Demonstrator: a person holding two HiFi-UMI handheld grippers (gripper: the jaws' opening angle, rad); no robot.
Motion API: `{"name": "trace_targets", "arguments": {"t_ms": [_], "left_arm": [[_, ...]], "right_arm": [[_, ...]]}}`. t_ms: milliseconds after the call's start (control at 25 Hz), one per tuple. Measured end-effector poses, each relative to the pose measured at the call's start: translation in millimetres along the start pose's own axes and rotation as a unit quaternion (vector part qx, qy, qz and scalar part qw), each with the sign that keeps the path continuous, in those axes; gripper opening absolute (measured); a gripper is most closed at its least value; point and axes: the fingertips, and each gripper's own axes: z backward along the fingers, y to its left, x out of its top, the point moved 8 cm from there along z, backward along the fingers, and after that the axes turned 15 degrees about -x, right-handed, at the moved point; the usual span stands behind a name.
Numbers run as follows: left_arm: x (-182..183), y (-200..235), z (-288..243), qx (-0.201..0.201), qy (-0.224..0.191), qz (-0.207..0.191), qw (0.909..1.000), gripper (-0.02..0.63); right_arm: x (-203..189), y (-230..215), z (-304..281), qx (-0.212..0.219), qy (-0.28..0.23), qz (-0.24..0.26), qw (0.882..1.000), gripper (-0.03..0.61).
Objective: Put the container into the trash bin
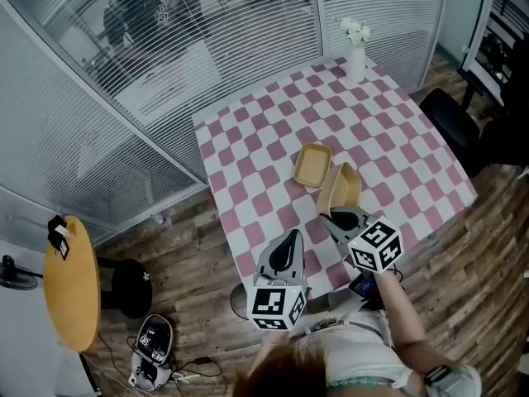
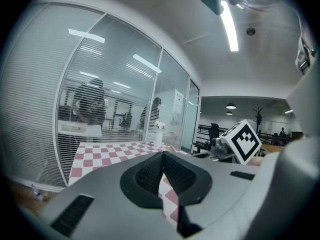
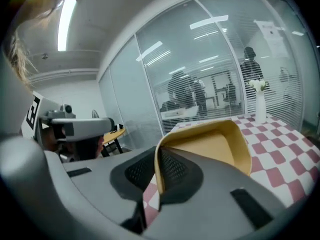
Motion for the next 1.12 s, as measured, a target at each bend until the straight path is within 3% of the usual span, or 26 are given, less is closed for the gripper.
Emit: {"name": "trace_targets", "arguments": {"t_ms": [520,1120], "left_arm": [[30,-18,-13,0.003,-0.032,-0.032,0.9990,0.009],[30,-50,-19,0.071,-0.062,-0.034,0.9950,0.009]], "right_arm": [[73,13,44,0.050,-0.114,0.007,0.992,0.006],[83,4,62,0.134,-0.121,0.045,0.983,0.006]]}}
